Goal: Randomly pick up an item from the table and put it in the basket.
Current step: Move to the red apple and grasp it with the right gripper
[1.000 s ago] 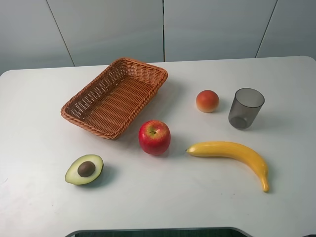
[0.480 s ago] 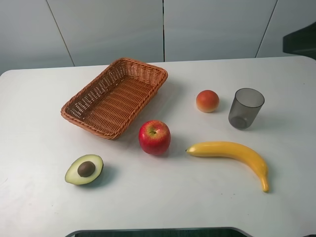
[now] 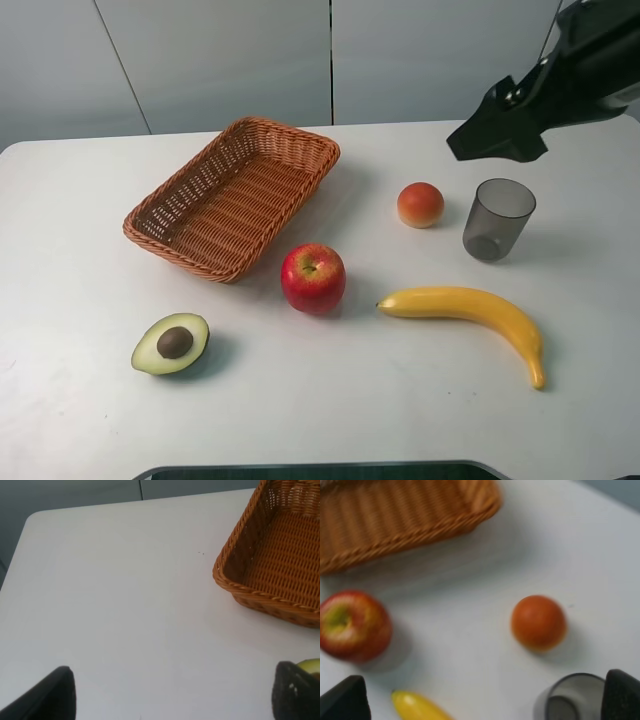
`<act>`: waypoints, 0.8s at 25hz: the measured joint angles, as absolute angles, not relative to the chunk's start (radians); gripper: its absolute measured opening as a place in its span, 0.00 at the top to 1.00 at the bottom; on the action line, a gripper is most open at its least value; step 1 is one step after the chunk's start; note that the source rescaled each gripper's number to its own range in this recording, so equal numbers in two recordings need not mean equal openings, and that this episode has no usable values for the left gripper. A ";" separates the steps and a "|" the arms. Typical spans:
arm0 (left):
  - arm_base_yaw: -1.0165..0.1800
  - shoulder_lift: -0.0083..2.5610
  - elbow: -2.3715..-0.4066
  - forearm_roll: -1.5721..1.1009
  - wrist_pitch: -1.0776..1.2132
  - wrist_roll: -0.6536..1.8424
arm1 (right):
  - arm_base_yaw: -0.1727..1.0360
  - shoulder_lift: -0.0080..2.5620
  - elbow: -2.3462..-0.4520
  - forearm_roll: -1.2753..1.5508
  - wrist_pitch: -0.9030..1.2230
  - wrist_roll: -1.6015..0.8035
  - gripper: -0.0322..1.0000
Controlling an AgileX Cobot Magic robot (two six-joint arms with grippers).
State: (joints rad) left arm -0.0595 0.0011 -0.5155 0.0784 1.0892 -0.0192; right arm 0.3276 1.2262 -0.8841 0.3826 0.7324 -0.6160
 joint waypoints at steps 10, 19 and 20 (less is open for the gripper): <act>-0.060 0.001 -0.515 0.078 1.089 -0.022 | 0.514 1.377 -0.912 0.302 0.699 -0.652 0.00; -0.060 0.000 -0.515 0.078 1.089 -0.023 | 0.626 1.614 -1.035 0.269 0.736 -0.634 0.00; -0.060 0.001 -0.515 0.078 1.089 -0.023 | 0.634 1.634 -1.053 0.266 0.745 -0.634 0.00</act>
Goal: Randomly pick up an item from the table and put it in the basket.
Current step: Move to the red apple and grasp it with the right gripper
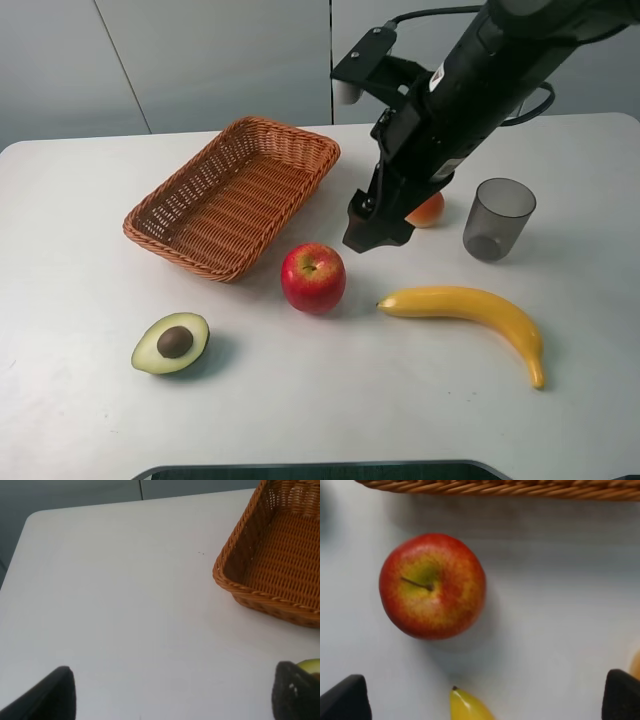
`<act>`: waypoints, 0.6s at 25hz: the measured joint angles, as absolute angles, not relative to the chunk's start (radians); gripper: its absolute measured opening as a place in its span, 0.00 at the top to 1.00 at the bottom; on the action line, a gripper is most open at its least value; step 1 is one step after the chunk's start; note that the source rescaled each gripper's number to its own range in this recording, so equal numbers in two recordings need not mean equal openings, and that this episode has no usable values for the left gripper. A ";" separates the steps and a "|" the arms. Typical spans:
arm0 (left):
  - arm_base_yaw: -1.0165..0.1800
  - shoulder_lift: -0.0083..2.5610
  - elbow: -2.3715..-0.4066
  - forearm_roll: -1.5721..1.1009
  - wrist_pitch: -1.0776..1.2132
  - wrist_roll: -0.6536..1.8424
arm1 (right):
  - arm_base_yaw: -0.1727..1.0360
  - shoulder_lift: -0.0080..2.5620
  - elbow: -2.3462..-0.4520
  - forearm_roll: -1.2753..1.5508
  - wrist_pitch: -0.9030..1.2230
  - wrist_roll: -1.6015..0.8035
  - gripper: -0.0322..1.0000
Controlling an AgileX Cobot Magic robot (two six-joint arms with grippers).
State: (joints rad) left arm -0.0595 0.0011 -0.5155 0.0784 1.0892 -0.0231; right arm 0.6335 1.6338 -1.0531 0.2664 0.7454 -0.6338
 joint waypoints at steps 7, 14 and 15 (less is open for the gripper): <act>-0.060 0.001 -0.515 0.078 1.089 -0.023 | 0.672 1.762 -1.105 0.251 0.761 -0.613 0.00; -0.060 0.001 -0.515 0.078 1.089 -0.023 | 0.751 1.812 -1.105 0.244 0.734 -0.562 0.00; -0.060 0.001 -0.515 0.078 1.089 -0.023 | 0.760 1.815 -1.105 0.244 0.729 -0.549 0.00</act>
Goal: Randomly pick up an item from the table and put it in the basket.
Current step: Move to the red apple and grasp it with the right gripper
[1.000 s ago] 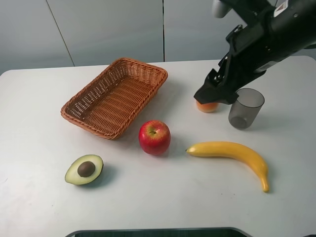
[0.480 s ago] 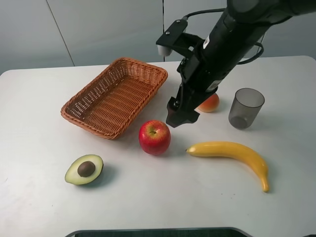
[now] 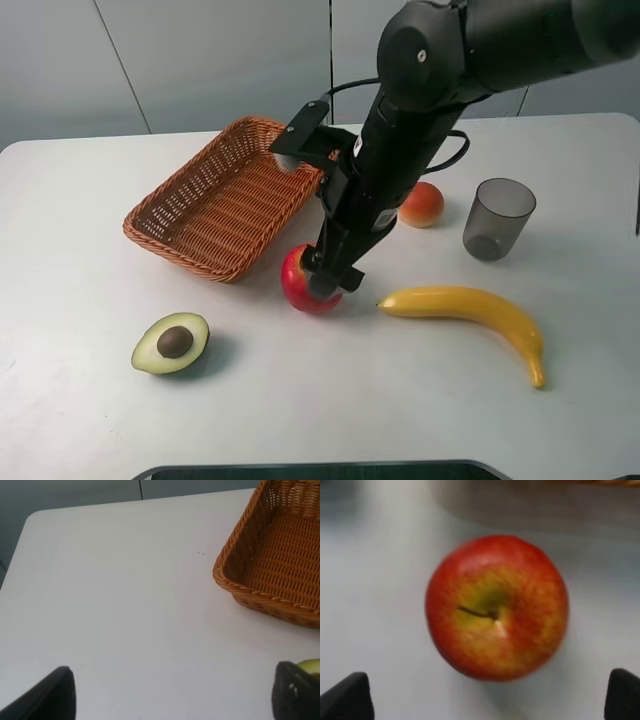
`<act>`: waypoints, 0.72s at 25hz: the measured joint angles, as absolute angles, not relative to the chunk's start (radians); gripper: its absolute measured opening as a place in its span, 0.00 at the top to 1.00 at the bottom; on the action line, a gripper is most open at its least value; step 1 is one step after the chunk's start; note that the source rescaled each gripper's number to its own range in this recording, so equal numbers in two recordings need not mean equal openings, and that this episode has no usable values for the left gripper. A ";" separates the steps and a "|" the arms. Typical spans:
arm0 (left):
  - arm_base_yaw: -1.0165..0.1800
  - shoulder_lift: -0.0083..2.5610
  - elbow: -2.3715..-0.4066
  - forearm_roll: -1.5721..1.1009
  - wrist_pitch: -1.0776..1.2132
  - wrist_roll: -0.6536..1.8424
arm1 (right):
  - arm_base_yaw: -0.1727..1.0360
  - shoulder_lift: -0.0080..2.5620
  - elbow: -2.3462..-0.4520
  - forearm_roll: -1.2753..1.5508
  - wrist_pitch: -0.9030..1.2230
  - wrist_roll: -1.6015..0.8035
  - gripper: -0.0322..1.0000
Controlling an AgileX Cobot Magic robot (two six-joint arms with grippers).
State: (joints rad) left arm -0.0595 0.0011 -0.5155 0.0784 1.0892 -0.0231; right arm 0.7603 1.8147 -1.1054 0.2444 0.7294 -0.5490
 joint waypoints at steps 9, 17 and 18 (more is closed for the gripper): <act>-0.060 0.000 -0.515 0.078 1.089 -0.023 | 0.784 1.873 -1.142 0.244 0.644 -0.426 0.00; -0.060 0.001 -0.515 0.078 1.089 -0.023 | 0.786 1.930 -1.151 0.216 0.601 -0.386 0.00; -0.060 0.000 -0.515 0.078 1.089 -0.023 | 0.786 1.935 -1.151 0.213 0.594 -0.386 0.00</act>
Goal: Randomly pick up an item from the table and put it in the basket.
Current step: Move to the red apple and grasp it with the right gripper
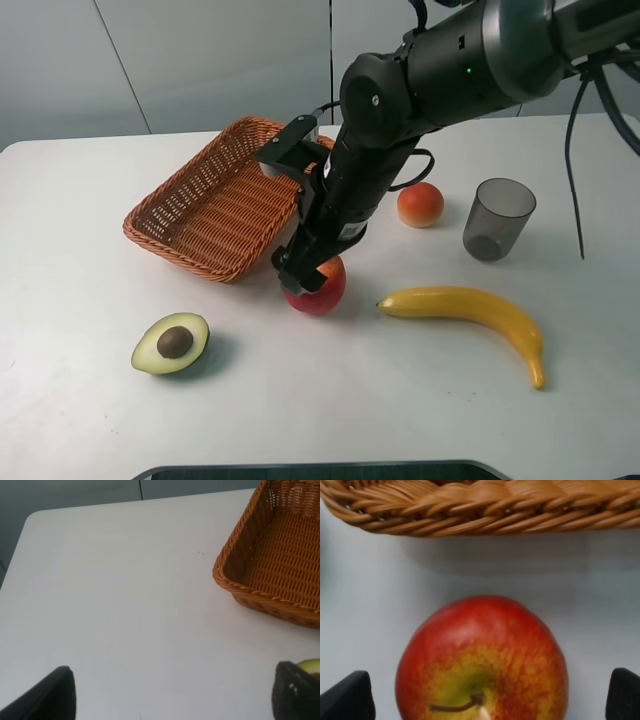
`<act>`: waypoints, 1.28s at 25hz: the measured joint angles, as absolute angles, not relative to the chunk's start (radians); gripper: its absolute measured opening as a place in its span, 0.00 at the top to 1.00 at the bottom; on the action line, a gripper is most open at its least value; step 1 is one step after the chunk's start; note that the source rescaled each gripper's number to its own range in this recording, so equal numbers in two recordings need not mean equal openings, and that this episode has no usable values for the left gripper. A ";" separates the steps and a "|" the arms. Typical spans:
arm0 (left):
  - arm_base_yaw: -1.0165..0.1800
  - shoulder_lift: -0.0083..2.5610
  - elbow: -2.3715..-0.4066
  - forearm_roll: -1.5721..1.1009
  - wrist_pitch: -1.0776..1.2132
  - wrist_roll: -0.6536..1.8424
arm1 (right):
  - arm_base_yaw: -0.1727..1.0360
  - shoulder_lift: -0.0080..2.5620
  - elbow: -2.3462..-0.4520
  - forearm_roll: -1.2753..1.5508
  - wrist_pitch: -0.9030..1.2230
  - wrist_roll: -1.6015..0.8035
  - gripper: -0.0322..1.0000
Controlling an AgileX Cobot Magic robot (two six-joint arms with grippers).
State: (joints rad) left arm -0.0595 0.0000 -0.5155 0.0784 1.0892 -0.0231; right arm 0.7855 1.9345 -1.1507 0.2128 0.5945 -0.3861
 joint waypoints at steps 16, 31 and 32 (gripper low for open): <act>-0.060 0.001 -0.515 0.078 1.089 -0.023 | 0.786 2.011 -1.151 0.198 0.553 -0.359 0.00; -0.060 0.001 -0.515 0.078 1.089 -0.023 | 0.786 2.017 -1.151 0.167 0.555 -0.353 0.92; -0.060 0.001 -0.515 0.078 1.089 -0.023 | 0.786 2.017 -1.151 0.166 0.555 -0.353 0.92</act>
State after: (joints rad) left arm -0.0595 0.0011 -0.5155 0.0784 1.0892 -0.0231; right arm 0.7855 2.0171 -1.1507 0.1656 0.5547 -0.3527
